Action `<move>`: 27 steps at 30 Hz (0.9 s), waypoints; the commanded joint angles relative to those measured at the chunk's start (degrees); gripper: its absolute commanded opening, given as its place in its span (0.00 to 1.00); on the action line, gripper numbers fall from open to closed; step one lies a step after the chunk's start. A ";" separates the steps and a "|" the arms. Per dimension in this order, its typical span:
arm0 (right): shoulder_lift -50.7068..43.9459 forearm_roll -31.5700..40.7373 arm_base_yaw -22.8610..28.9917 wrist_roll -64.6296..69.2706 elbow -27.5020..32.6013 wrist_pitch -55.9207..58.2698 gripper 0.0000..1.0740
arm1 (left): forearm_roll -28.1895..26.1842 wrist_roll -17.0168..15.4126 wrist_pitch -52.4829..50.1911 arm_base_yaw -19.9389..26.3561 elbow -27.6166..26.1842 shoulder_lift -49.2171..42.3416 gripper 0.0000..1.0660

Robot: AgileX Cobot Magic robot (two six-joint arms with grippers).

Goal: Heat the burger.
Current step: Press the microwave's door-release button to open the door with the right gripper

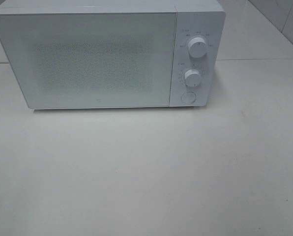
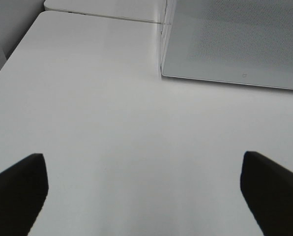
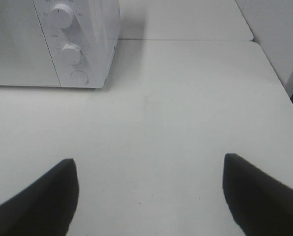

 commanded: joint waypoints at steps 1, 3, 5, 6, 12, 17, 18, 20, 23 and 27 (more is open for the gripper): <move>-1.43 -0.23 -0.29 0.46 0.17 0.29 0.71 | 0.00 0.00 -0.80 0.00 0.17 -0.86 0.94; -1.43 -0.29 -0.29 0.52 0.17 0.29 0.71 | 0.00 0.00 -0.80 0.00 0.17 -0.74 0.94; -1.43 -0.29 -0.29 0.52 0.17 0.29 0.71 | 0.00 0.00 -0.80 0.00 0.17 -0.57 0.94; -1.43 -0.29 -0.29 0.46 0.17 0.29 0.71 | 0.00 0.00 -0.80 0.00 0.17 -0.40 0.94; -1.43 -0.29 -0.29 0.52 0.17 0.29 0.71 | 0.00 0.00 -0.80 0.00 0.17 -0.46 0.94; -1.43 -0.29 -0.29 0.52 0.17 0.29 0.71 | 0.00 0.00 -0.80 0.00 0.17 -0.46 0.94; -1.43 -0.29 -0.29 0.52 0.17 0.29 0.71 | 0.00 0.00 -0.80 0.00 0.17 -0.46 0.94; -1.43 -0.29 -0.29 0.52 0.17 0.29 0.71 | 0.00 0.00 -0.80 0.00 0.17 -0.46 0.94; -1.38 -0.29 -0.29 0.46 -0.17 -0.17 0.71 | 0.00 0.00 -0.80 0.00 0.17 -0.46 0.94; 1.26 -0.63 -0.29 0.46 -1.43 -7.28 0.71 | 0.00 0.00 -0.80 0.00 0.17 -0.46 0.94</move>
